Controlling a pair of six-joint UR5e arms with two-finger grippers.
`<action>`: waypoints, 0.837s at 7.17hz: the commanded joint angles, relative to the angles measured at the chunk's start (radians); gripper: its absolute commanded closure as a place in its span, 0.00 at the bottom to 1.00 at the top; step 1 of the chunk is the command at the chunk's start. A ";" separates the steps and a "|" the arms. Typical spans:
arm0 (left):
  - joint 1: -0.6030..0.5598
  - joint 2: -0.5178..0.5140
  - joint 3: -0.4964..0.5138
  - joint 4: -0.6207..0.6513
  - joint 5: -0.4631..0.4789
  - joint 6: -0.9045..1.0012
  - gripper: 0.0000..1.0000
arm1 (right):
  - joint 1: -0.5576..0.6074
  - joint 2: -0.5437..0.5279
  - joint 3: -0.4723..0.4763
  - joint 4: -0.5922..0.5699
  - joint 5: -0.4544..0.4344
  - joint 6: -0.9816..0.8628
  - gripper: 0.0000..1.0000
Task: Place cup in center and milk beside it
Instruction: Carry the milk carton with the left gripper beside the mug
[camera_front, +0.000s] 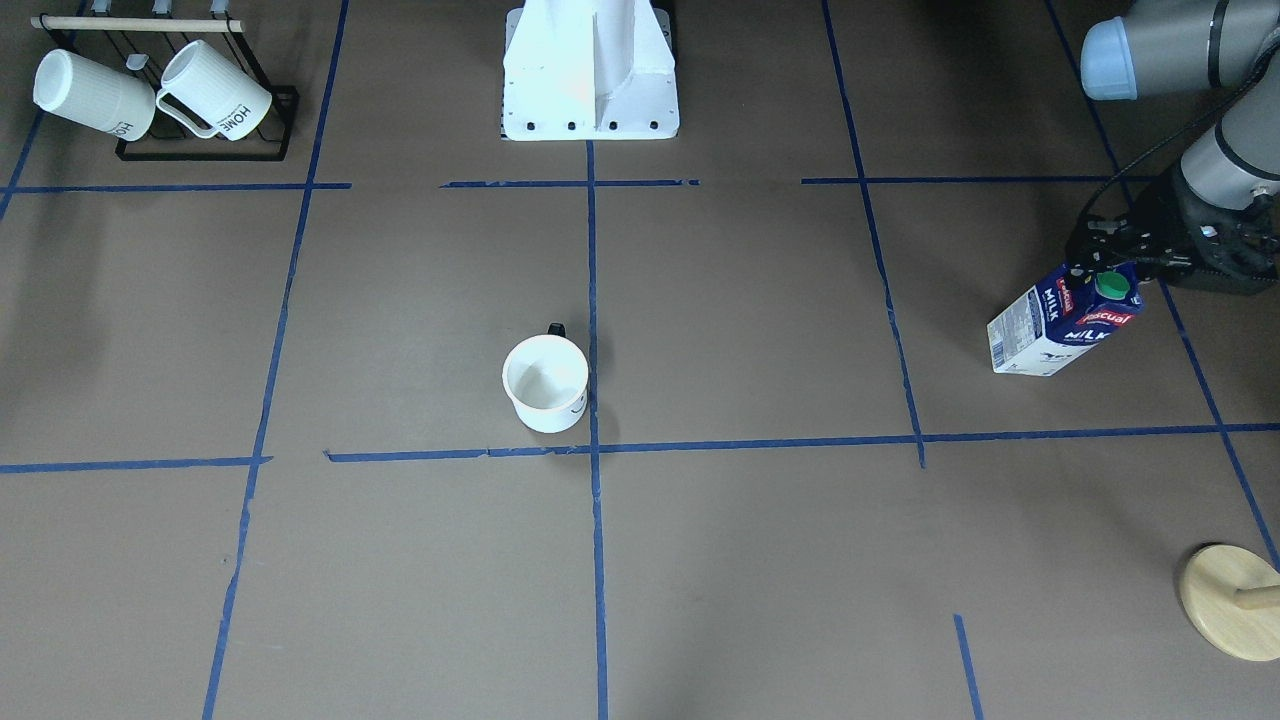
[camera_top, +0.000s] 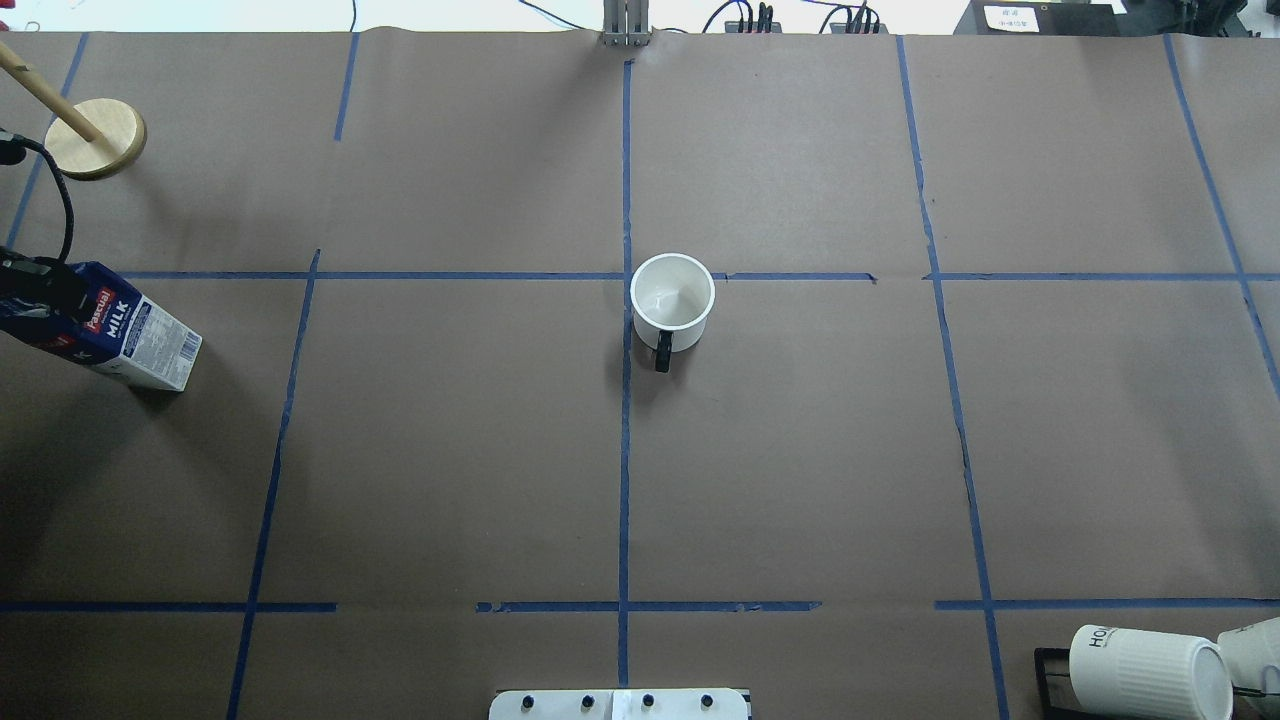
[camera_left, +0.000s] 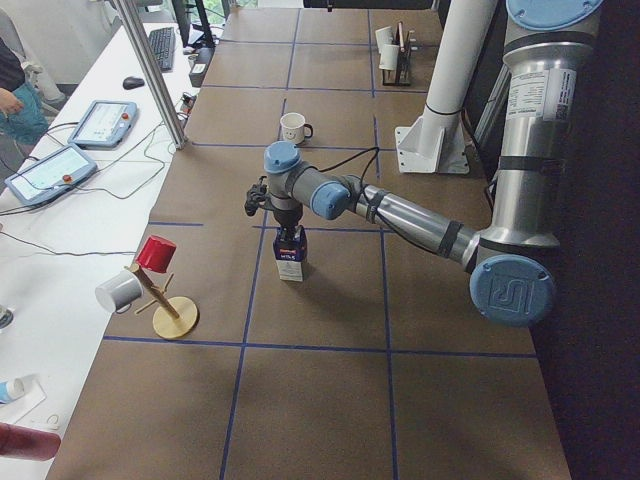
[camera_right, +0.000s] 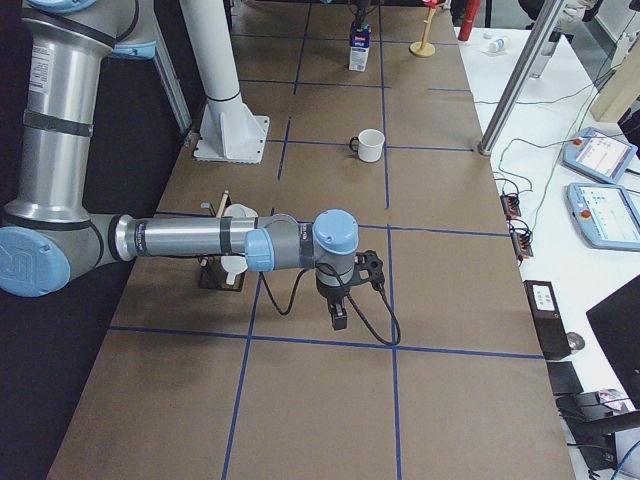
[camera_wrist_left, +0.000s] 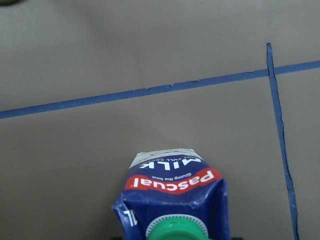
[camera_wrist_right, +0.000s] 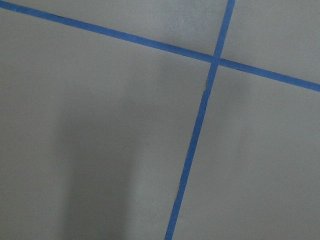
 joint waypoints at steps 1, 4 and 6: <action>0.000 -0.088 -0.015 0.060 0.000 -0.008 0.54 | 0.000 0.000 0.000 0.000 0.000 0.001 0.00; 0.022 -0.402 -0.024 0.396 0.001 -0.081 0.54 | 0.000 -0.003 0.002 0.000 0.002 0.004 0.00; 0.187 -0.591 0.006 0.424 0.105 -0.351 0.54 | 0.000 -0.003 0.002 0.000 0.002 0.005 0.01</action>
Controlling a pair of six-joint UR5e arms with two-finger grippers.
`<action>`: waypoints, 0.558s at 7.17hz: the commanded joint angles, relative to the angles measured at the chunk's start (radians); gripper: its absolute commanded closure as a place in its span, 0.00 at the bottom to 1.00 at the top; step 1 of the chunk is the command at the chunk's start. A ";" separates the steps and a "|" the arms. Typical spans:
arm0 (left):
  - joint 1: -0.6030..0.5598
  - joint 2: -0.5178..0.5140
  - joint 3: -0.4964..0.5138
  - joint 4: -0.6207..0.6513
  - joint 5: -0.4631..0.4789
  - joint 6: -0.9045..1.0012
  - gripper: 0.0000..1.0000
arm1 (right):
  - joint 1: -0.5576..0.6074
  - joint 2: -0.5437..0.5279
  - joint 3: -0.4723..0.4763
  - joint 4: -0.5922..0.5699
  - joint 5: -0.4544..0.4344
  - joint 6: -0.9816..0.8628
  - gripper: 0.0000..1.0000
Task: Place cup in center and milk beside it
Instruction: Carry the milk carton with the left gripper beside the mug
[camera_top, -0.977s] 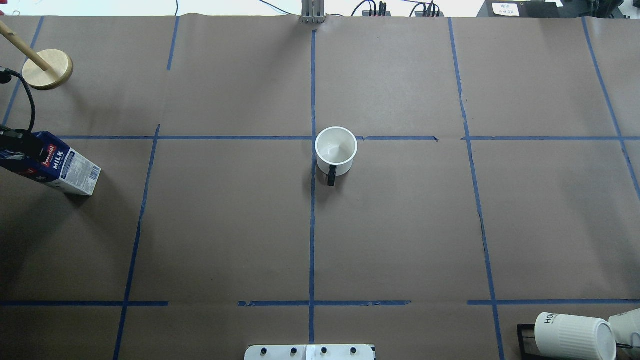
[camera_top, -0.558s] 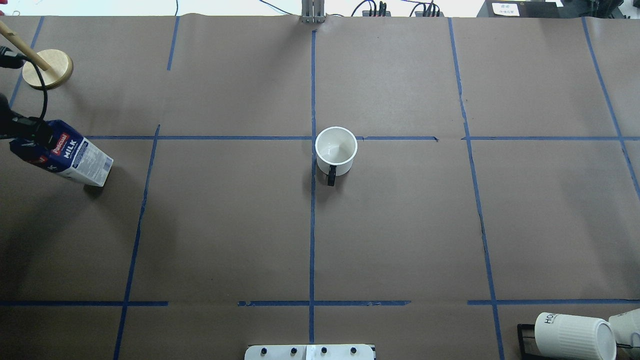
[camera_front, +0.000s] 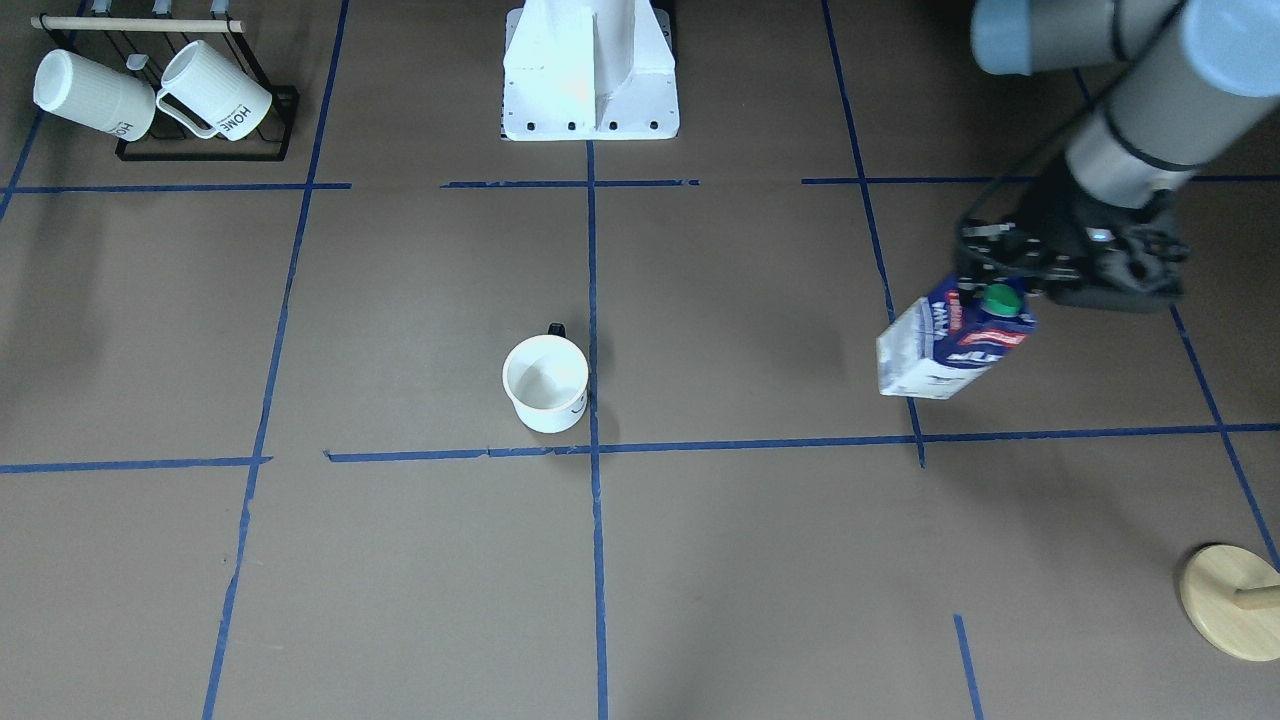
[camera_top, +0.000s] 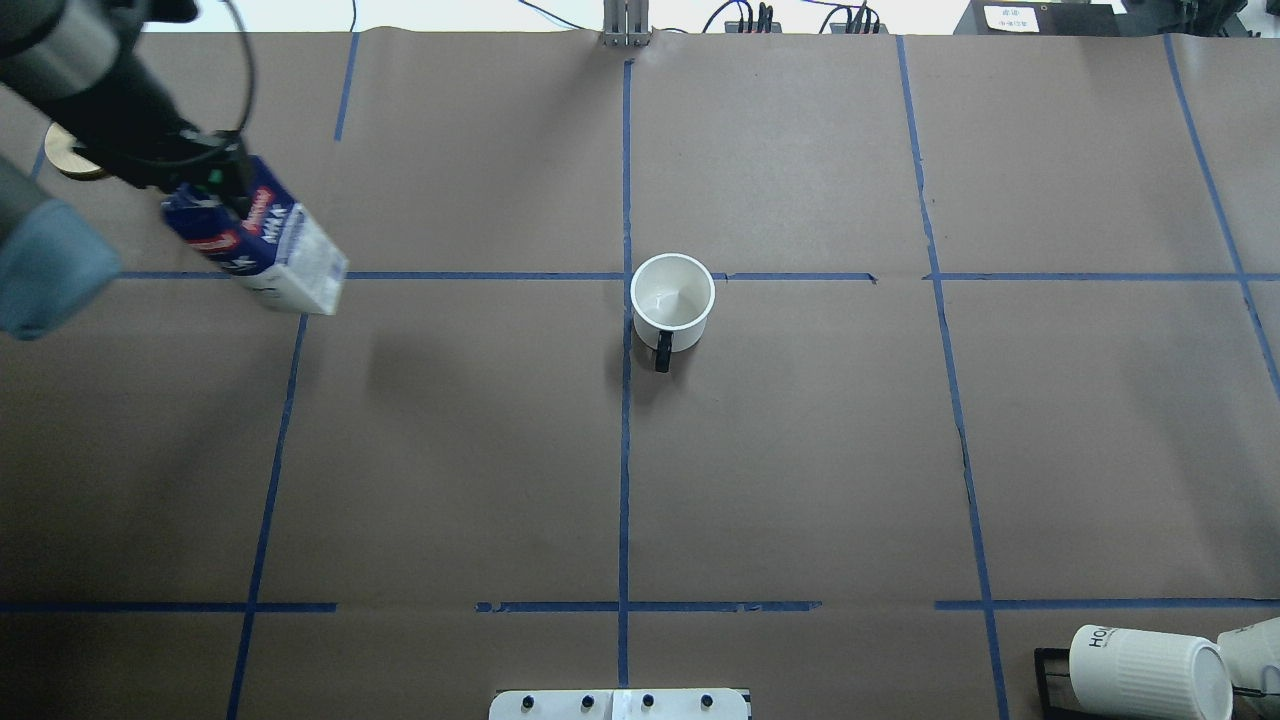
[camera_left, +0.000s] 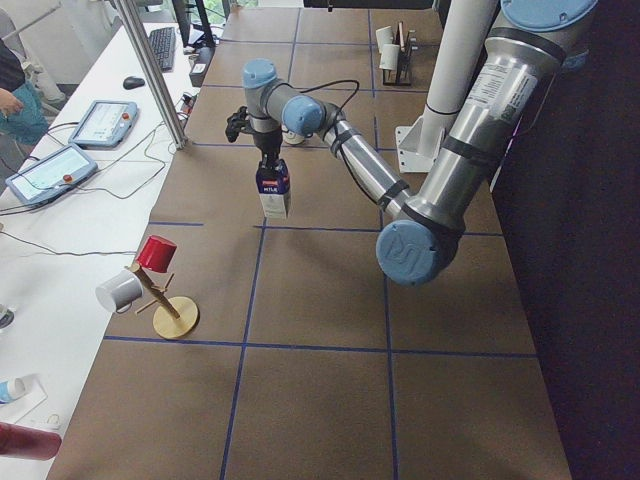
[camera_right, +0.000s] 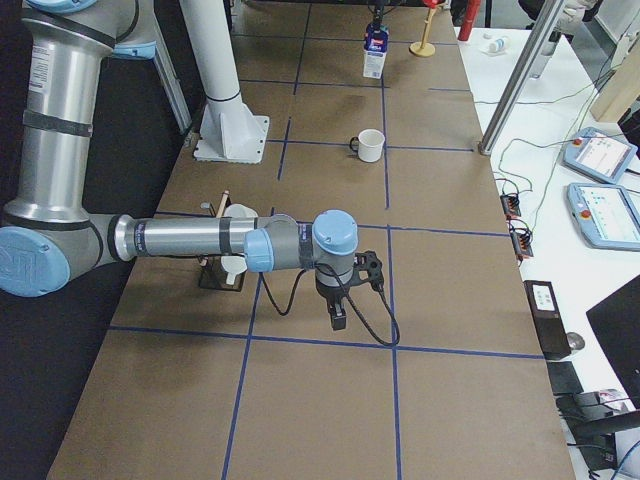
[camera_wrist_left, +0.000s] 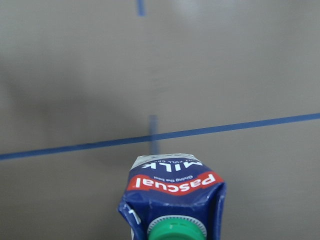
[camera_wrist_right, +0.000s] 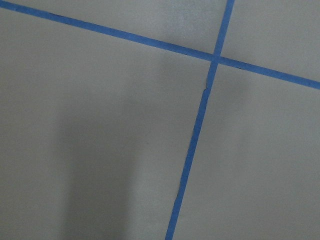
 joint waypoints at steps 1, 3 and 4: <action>0.153 -0.203 0.078 0.025 0.117 -0.232 0.54 | 0.000 0.000 -0.001 0.000 0.000 0.001 0.01; 0.242 -0.349 0.201 0.018 0.143 -0.352 0.54 | 0.000 0.000 -0.001 0.000 0.002 0.002 0.01; 0.272 -0.409 0.265 0.010 0.207 -0.384 0.54 | 0.000 0.000 -0.001 -0.002 0.000 0.002 0.01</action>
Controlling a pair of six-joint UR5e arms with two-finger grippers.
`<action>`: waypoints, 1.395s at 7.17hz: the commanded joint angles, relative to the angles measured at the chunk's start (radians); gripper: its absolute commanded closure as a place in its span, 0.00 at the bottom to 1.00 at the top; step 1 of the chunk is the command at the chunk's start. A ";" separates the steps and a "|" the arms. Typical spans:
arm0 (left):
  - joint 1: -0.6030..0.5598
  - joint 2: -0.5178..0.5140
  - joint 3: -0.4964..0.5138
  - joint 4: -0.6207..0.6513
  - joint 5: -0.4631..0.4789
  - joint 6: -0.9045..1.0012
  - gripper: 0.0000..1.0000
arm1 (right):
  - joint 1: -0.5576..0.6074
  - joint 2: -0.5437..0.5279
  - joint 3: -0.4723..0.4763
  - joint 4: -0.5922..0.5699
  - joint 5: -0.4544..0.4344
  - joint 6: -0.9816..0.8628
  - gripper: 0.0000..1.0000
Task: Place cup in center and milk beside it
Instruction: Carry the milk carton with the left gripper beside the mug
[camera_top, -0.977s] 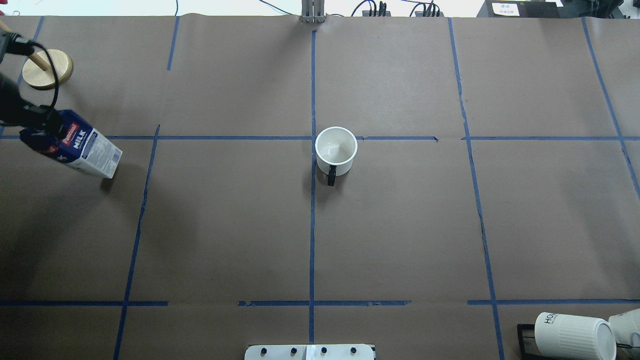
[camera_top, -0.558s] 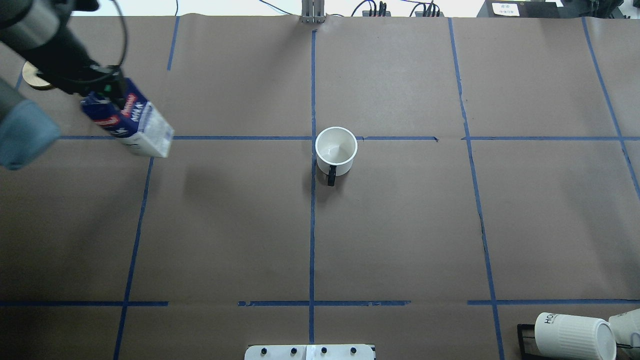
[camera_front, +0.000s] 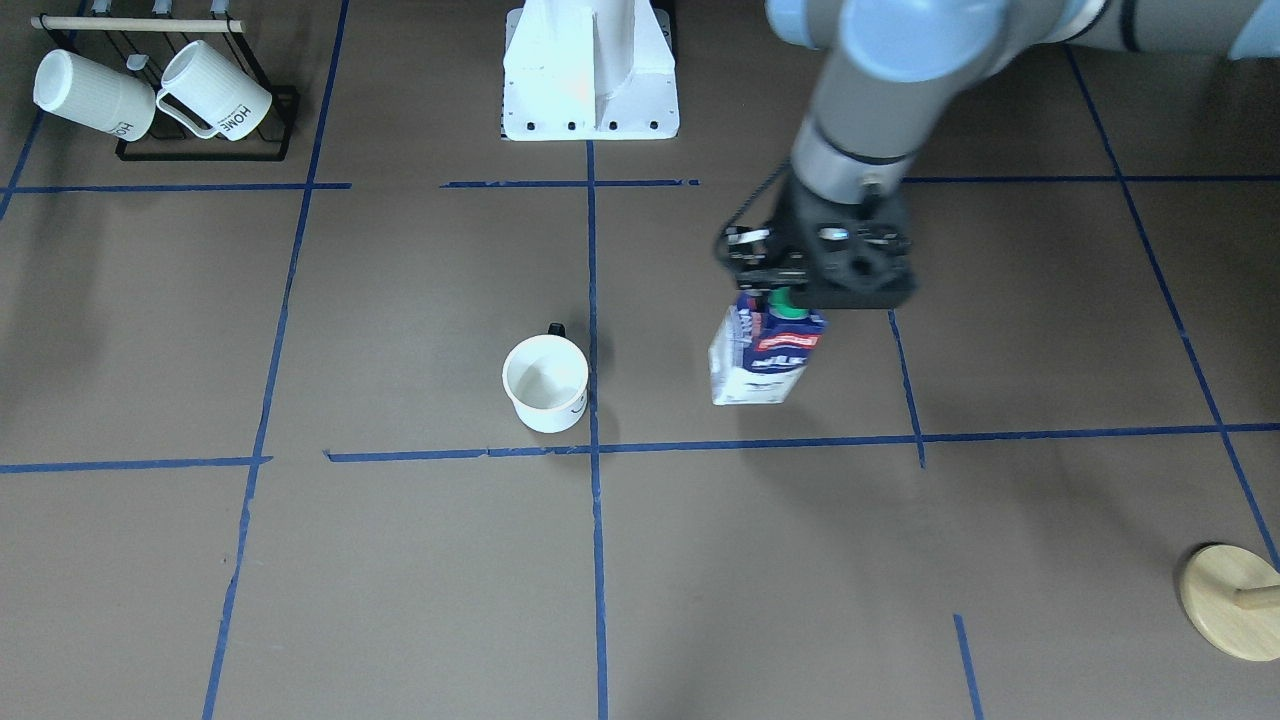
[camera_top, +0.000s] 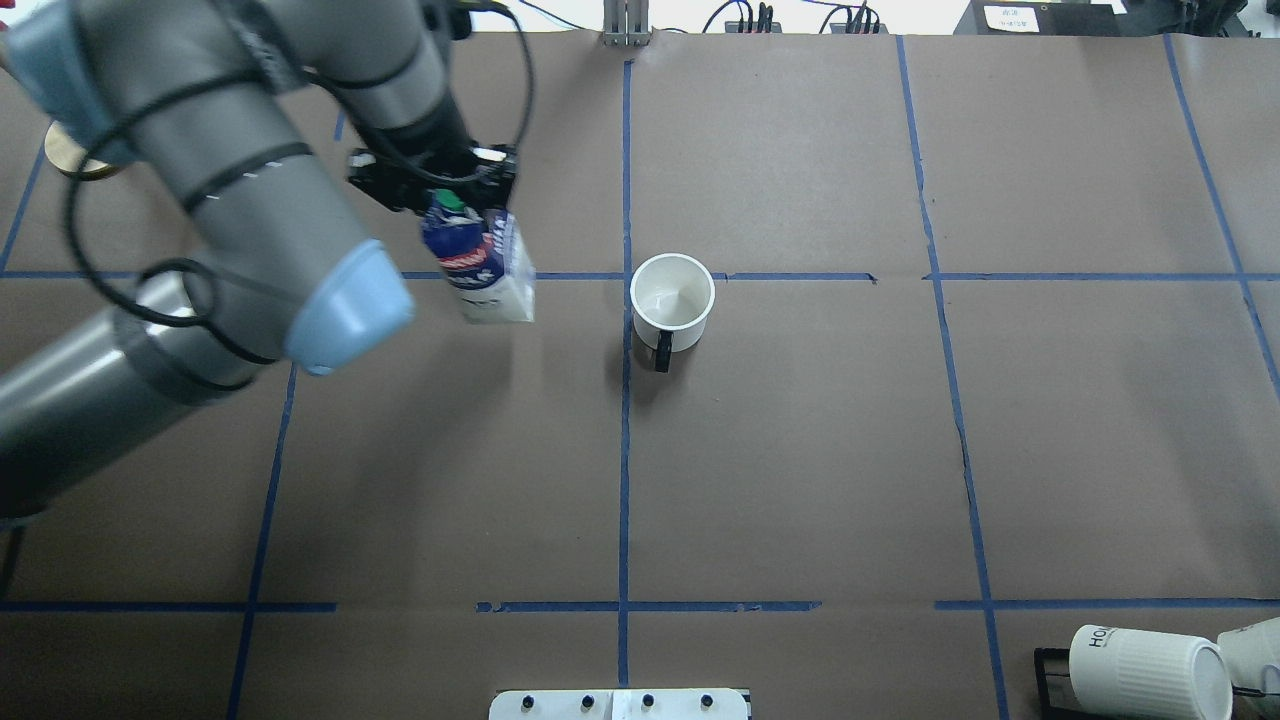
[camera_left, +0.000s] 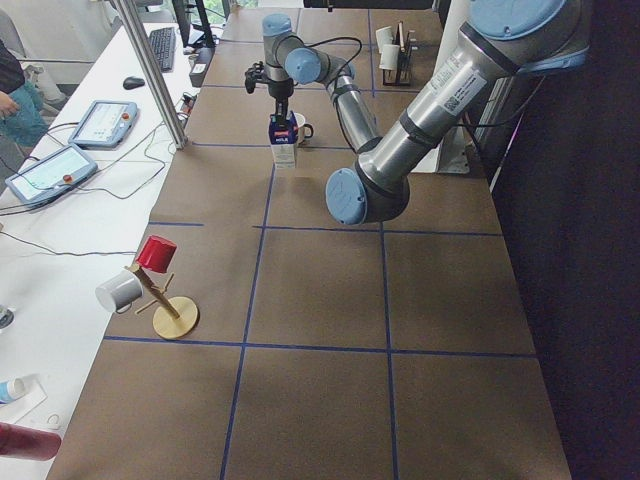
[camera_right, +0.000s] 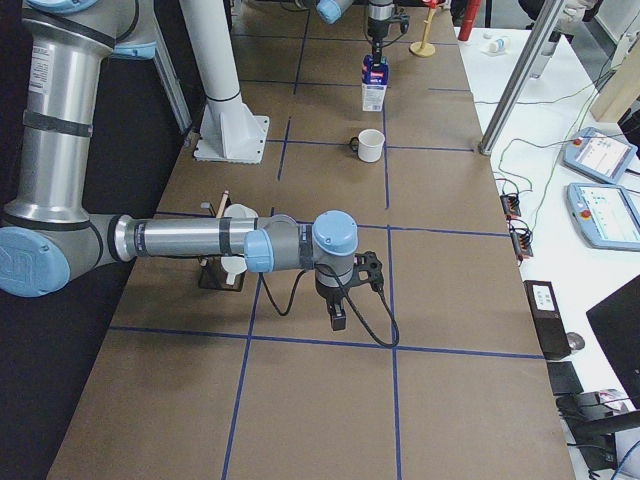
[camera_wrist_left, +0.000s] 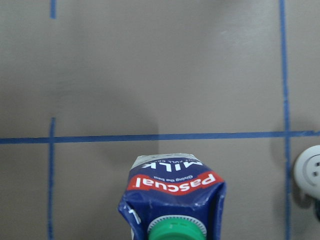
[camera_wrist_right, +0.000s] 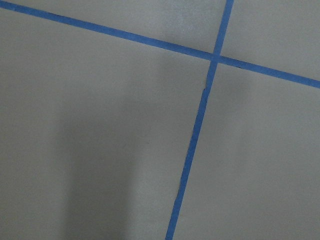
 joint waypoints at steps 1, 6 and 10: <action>0.100 -0.099 0.115 -0.037 0.066 -0.094 0.54 | 0.000 0.000 -0.002 -0.001 0.001 0.000 0.01; 0.121 -0.119 0.218 -0.150 0.098 -0.102 0.49 | 0.000 0.000 -0.003 -0.001 -0.001 0.000 0.00; 0.116 -0.116 0.209 -0.149 0.110 -0.095 0.00 | 0.000 0.000 -0.003 0.000 0.001 0.000 0.01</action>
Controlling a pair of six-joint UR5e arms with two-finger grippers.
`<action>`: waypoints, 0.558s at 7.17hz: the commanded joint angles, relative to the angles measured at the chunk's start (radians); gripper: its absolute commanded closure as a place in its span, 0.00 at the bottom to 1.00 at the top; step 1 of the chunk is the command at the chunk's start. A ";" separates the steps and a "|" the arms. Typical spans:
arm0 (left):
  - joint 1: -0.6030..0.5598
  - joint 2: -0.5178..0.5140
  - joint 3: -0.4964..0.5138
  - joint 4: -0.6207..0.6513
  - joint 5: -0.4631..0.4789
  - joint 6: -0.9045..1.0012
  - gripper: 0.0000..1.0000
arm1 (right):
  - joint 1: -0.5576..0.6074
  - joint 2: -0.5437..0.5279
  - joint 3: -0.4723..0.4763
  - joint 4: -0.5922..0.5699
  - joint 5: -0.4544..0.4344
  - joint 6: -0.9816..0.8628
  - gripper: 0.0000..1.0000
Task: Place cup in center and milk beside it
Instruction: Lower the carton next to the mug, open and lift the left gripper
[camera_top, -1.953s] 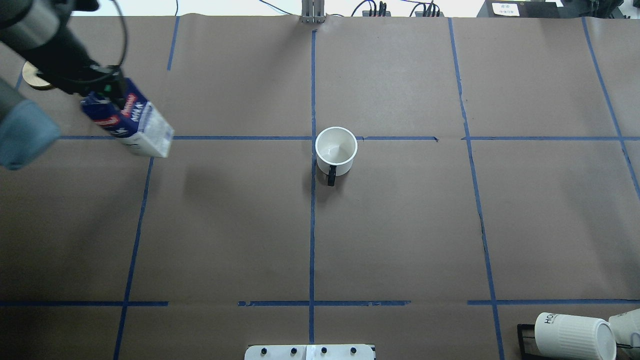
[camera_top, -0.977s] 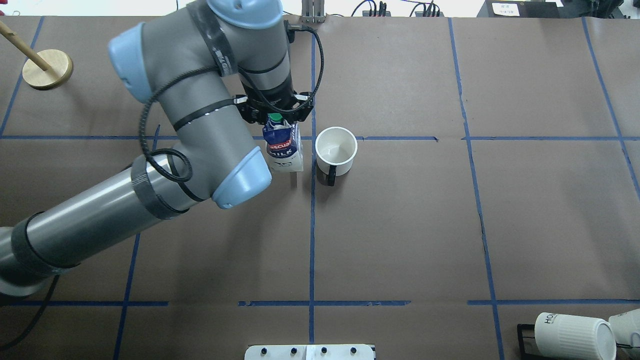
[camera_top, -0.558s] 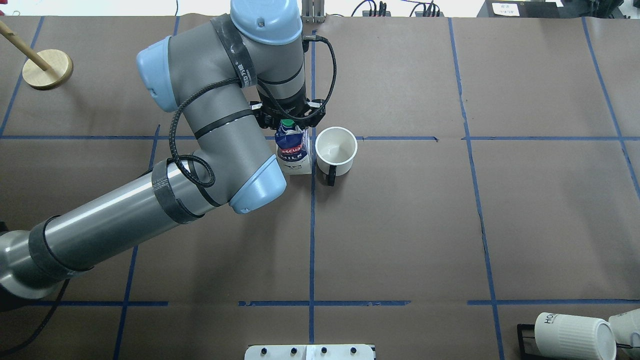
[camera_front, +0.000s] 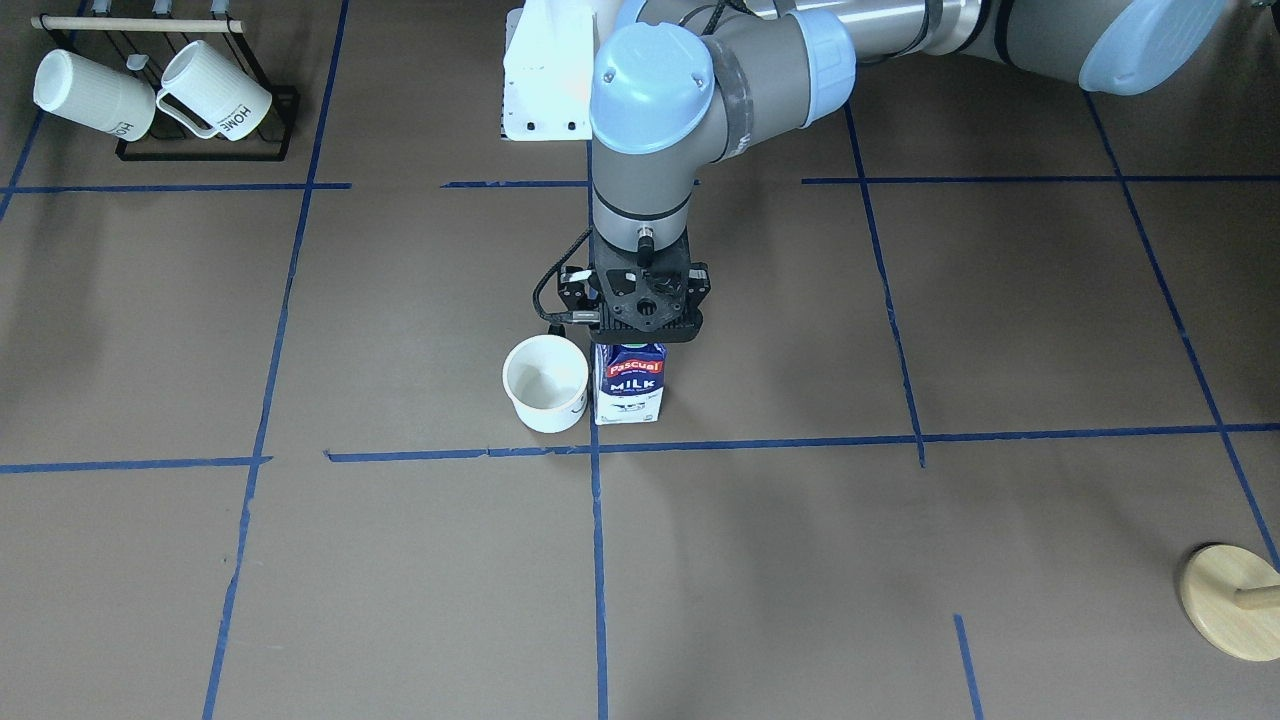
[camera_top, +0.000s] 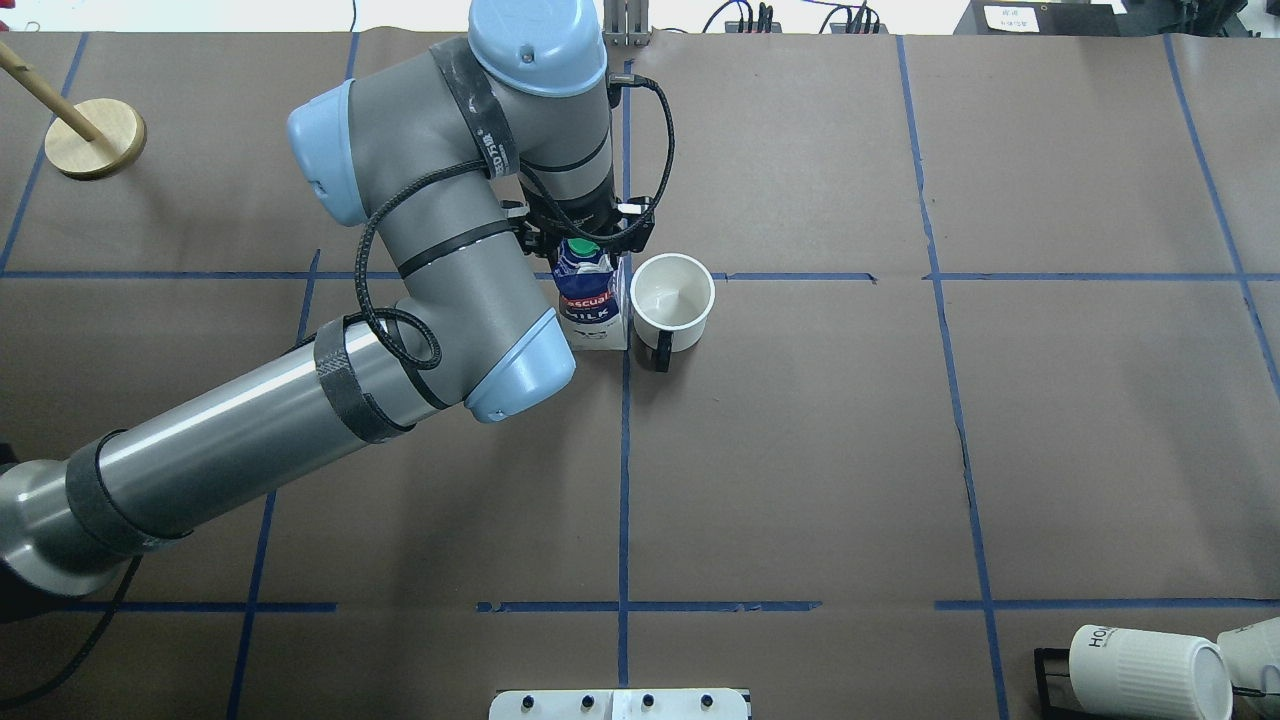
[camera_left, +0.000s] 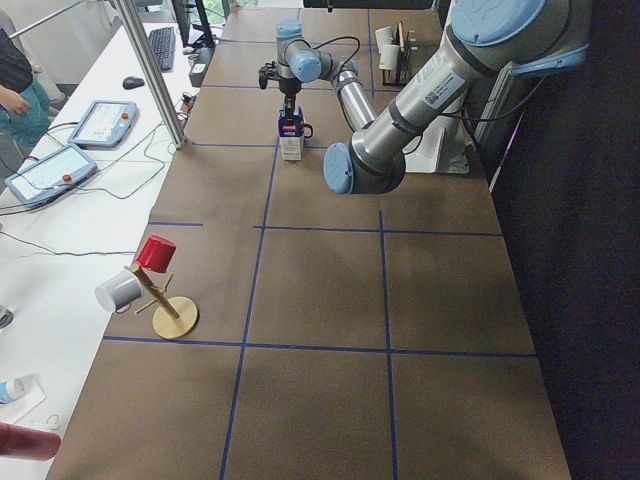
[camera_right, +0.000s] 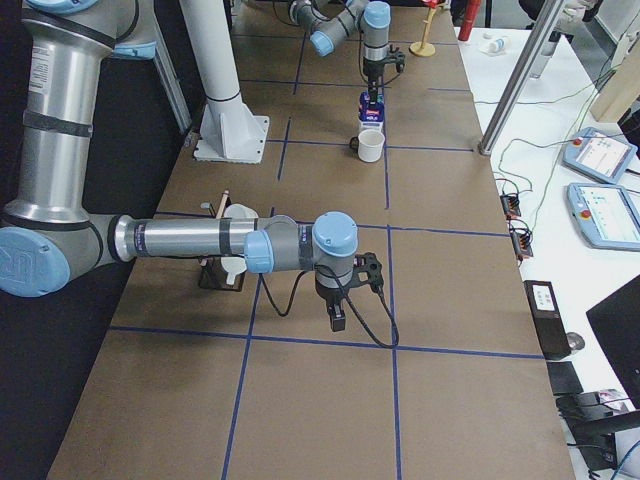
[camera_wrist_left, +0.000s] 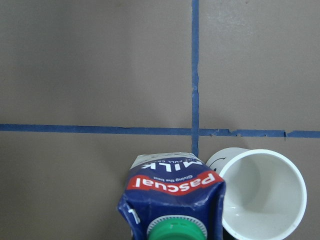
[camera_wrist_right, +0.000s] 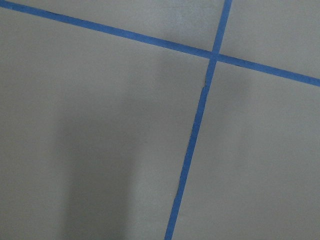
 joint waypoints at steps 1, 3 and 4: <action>-0.022 -0.013 -0.031 0.017 0.000 0.018 0.00 | 0.000 0.000 0.000 0.001 0.001 0.000 0.00; -0.101 -0.001 -0.118 0.161 -0.078 0.150 0.00 | 0.000 0.000 0.000 0.000 0.000 -0.002 0.00; -0.167 0.093 -0.214 0.222 -0.134 0.263 0.00 | 0.000 0.000 -0.009 0.000 0.003 -0.002 0.00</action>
